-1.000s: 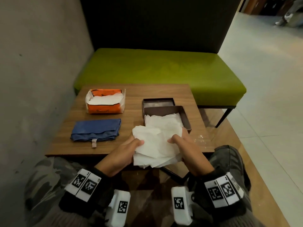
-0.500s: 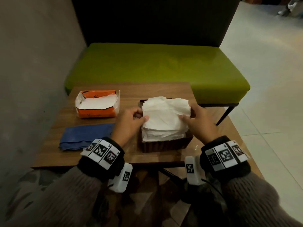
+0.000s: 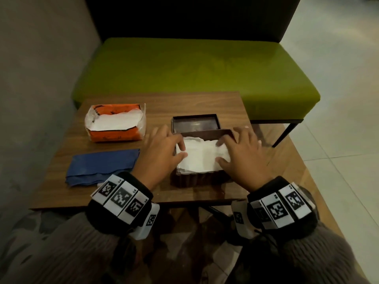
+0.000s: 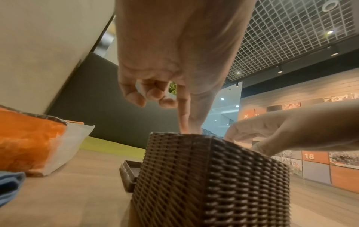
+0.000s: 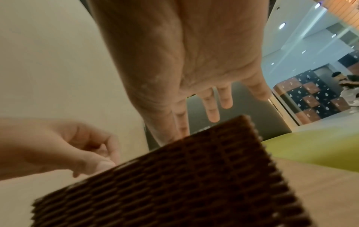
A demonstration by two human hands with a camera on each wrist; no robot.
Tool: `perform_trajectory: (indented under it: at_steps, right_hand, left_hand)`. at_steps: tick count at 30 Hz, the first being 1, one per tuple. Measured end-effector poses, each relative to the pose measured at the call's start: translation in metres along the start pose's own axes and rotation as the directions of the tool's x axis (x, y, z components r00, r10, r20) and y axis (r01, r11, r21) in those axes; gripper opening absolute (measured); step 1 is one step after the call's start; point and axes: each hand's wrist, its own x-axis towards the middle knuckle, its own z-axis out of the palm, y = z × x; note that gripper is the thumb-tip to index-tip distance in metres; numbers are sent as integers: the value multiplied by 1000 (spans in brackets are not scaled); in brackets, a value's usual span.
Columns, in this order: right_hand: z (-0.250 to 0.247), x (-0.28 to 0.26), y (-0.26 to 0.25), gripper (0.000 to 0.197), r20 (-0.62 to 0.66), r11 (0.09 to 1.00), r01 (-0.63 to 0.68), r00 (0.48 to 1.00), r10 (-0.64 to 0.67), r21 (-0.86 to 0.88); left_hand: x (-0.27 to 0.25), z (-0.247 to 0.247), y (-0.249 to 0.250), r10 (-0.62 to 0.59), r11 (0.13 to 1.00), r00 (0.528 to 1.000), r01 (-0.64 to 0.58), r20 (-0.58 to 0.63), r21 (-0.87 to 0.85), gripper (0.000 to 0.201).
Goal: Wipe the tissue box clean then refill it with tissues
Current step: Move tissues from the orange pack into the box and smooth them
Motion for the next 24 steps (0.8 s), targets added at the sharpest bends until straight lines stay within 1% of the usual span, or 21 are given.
perform_trajectory:
  at_steps: [1,3,6,8,9,10,11,12,14,15,16,18,19,20,21,22,23,24]
  right_hand:
    - [1,-1,-2,31,34,1000,22,999,-21,-17]
    - [3,-2,-5,27,115,999,-5,993,10,-44]
    - [2,7,-7,33,185,994,-59,980,75,-87]
    - [1,11,-8,38,245,991,-75,964,101,-112]
    - [0,10,-8,42,262,990,-85,959,112,-114]
    - [0,7,-8,45,263,990,-88,958,114,-109]
    - [0,4,-10,49,240,992,-82,965,102,-95]
    - [-2,-2,-8,52,202,994,-79,975,93,-78]
    - [-2,-11,-16,59,127,1000,-18,992,19,-10]
    - [-2,-15,-21,61,114,999,32,993,-35,24]
    - [0,-18,-27,64,128,995,86,988,-92,52]
    - [5,-19,-40,72,233,983,159,956,-177,92]
    - [7,-19,-44,76,305,982,164,934,-185,94]
    - [9,-18,-48,79,365,984,163,914,-179,75]
    - [10,-18,-50,80,404,986,162,900,-165,43]
    - [12,-17,-51,80,421,986,164,894,-152,10]
    - [13,-16,-52,79,426,986,167,893,-143,-18]
    - [14,-16,-52,77,424,984,172,895,-139,-40]
  left_hand:
    - [0,1,0,11,998,998,-15,59,61,21]
    - [1,5,0,-7,992,990,-11,141,129,25]
    - [5,9,0,-25,978,984,-12,177,207,32]
    - [7,9,-1,-49,965,964,-22,261,260,39]
    - [7,8,-2,-57,966,953,-23,297,258,42]
    - [6,5,-3,-50,974,950,-22,309,225,45]
    - [3,0,-7,-36,989,959,-6,282,147,45]
    - [3,-6,-8,-32,999,975,28,219,21,41]
    - [5,-27,-24,-101,968,994,107,39,-225,24]
    - [11,-37,-39,-135,960,990,121,-39,-251,17]
    - [18,-46,-58,-163,963,982,140,-89,-228,14]
    - [40,-60,-102,-244,960,962,221,-125,-174,10]
    - [51,-65,-124,-292,952,949,276,-115,-134,7]
    - [60,-67,-141,-309,949,946,302,-92,-86,6]
    - [69,-68,-155,-295,956,955,295,-36,-9,8]
    - [76,-66,-166,-249,966,967,244,53,80,11]
    - [79,-64,-171,-198,972,965,171,169,163,17]
    - [81,-59,-174,-158,969,947,95,280,226,23]
